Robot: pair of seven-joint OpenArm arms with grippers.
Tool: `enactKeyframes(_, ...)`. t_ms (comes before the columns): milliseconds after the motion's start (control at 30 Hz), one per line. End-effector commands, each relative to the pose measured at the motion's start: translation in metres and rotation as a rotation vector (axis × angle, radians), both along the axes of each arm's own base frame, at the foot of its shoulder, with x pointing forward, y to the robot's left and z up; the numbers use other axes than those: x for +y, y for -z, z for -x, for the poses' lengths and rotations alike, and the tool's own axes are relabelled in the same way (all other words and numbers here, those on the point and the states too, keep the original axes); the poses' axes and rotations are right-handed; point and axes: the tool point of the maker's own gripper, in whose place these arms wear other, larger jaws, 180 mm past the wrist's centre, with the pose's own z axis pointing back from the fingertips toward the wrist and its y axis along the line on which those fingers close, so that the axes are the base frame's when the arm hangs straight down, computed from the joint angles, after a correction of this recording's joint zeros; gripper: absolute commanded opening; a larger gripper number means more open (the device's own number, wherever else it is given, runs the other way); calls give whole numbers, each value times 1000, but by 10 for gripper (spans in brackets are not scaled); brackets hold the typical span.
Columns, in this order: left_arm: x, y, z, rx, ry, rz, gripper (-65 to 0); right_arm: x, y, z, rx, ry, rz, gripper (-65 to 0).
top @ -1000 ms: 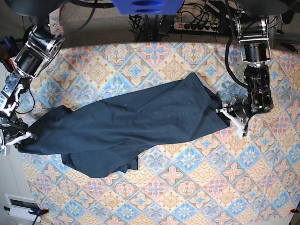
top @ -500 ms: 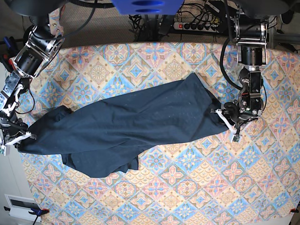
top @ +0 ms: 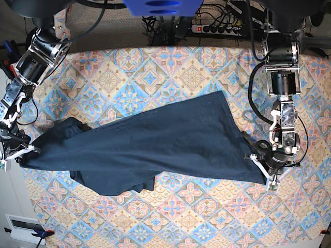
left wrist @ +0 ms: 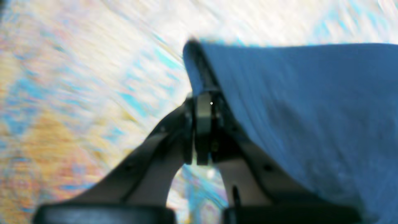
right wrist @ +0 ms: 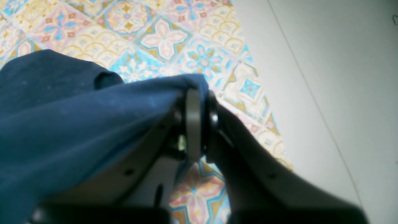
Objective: Layout the t-shirt on the table in an organized manner, then fold the t-shirt properly
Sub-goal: 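Drag the shirt edge with the left gripper away from the right gripper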
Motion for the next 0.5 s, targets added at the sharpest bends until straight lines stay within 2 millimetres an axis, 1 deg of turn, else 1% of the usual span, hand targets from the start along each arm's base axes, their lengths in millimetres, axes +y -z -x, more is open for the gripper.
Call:
enactKeyframes(0, 14, -32, -17, -77, -23, -24, -650, -10, -38, -9, -101, 7, 43, -641)
enactKeyframes(67, 22, -44, -30, -111, -33, -47, -650, -9, -39, -4, -103, 4, 55, -641)
enactKeyframes(133, 32, -49, -40, -140, -55, -77, -650, -6, -44, -1, -130, -4, 41, -640)
enactKeyframes(167, 39, -49, -43, -150, -75, -90, -650, -3, -45, 0, -141, -11, 27, -640)
enactKeyframes(233, 52, -53, -51, -193, -115, -123, -650, 3, -41, 3, -149, -27, -1, -640)
enactKeyframes(333, 68, -58, -57, -256, -163, -178, -650, 5, -33, 7, -138, -34, -15, -640)
enactKeyframes(433, 79, -75, -59, -343, -211, -266, -649, 6, -33, 7, -137, -35, -15, -640)
enactKeyframes(467, 81, -80, -59, -365, -222, -297, -623, 6, -33, 7, -137, -35, -15, -640)
